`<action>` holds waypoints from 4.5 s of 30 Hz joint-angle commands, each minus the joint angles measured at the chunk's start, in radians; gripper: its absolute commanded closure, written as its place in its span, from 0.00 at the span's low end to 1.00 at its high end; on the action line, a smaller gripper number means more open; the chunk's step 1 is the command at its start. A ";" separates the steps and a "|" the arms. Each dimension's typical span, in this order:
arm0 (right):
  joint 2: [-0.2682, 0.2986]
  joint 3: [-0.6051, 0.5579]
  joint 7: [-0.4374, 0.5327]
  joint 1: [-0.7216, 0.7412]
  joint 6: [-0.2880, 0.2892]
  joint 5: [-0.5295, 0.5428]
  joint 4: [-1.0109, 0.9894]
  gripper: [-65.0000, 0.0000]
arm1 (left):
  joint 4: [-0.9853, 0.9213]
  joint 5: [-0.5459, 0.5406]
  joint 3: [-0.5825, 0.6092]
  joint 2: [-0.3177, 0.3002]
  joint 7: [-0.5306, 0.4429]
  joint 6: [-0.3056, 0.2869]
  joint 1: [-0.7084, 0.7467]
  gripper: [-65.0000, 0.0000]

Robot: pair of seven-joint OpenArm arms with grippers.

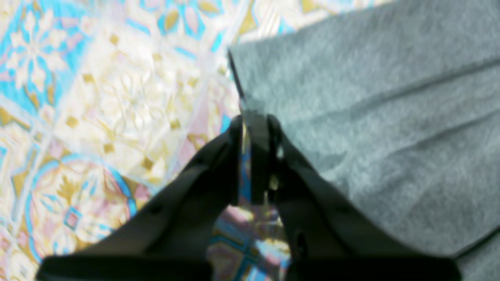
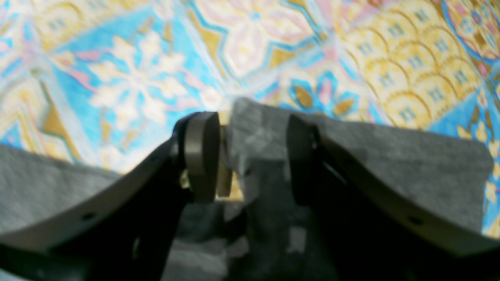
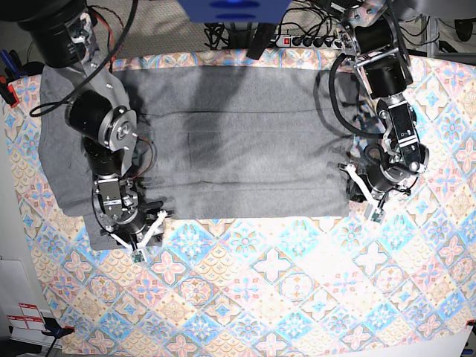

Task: Fold the T-shirt properly
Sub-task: 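Lower the right gripper and grasp the hem corner, then reposition the left gripper onto the hem edge and grasp it, then lift the hem with both grippers and fold it toward the collar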

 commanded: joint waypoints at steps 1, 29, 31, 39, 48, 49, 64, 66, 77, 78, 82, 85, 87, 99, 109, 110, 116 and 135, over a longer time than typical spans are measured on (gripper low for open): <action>0.003 0.002 0.025 0.033 -0.003 0.005 0.011 0.58 | 0.016 -0.013 0.000 -0.009 -0.020 0.002 -0.018 0.94; 0.019 -0.015 0.048 -0.004 -0.109 -0.052 -0.035 0.91 | 0.014 -0.016 0.000 0.015 -0.019 0.002 -0.051 0.95; 0.019 -0.014 0.060 -0.015 -0.109 -0.052 0.002 0.91 | 0.014 -0.013 0.000 0.026 -0.019 0.002 -0.066 0.95; 0.016 -0.020 -0.007 -0.107 -0.109 -0.052 0.175 0.91 | 0.014 -0.012 0.000 0.054 -0.019 0.002 -0.098 0.95; 0.016 -0.022 -0.006 -0.111 -0.109 -0.052 0.183 0.91 | -0.036 -0.012 0.003 0.026 -0.102 0.002 -0.117 0.94; 0.016 -0.022 -0.006 -0.111 -0.109 -0.052 0.183 0.91 | -0.096 -0.010 0.011 0.026 -0.126 0.002 -0.141 0.94; 0.000 -0.023 -0.012 -0.111 -0.109 -0.052 0.183 0.91 | -0.501 -0.081 0.006 -0.054 -0.235 0.002 -0.298 0.72; 0.000 -0.023 -0.012 -0.111 -0.109 -0.052 0.183 0.91 | -0.443 -0.090 0.006 -0.054 -0.235 0.002 -0.285 0.72; -0.002 -0.023 -0.012 -0.111 -0.109 -0.052 0.181 0.91 | -0.486 -0.085 0.011 -0.054 -0.235 0.002 -0.273 0.60; -0.002 -0.023 -0.012 -0.111 -0.107 -0.052 0.181 0.91 | -0.508 -0.085 0.011 -0.054 -0.235 0.002 -0.279 0.57; -0.002 -0.023 -0.012 -0.111 -0.107 -0.052 0.181 0.91 | -0.557 -0.090 0.008 -0.054 -0.235 0.002 -0.301 0.54; -0.002 -0.023 -0.012 -0.111 -0.107 -0.052 0.181 0.91 | -0.584 -0.085 0.009 -0.055 -0.235 0.002 -0.304 0.54; -0.002 -0.023 -0.012 -0.111 -0.107 -0.052 0.181 0.91 | -0.609 -0.084 0.012 -0.066 -0.235 0.002 -0.322 0.54; -0.002 -0.023 -0.012 -0.111 -0.106 -0.053 0.181 0.91 | -0.764 -0.042 0.212 -0.069 -0.283 0.002 -0.370 0.82; -0.005 -0.014 -0.006 -0.161 -0.107 -0.052 0.278 0.95 | -0.756 -0.046 0.203 -0.075 -0.341 0.002 -0.350 1.00; -0.011 -0.018 -0.007 -0.179 -0.107 -0.052 0.321 0.95 | -0.756 -0.046 0.203 -0.075 -0.360 0.002 -0.348 1.00; -0.054 -0.020 -0.043 -0.257 -0.107 -0.052 0.525 0.95 | -0.725 -0.147 0.203 -0.075 -0.376 0.002 -0.325 1.00; -0.152 0.049 -0.069 -0.449 -0.107 -0.048 0.892 0.95 | -0.204 -0.197 0.120 -0.075 -0.226 0.002 -0.077 1.00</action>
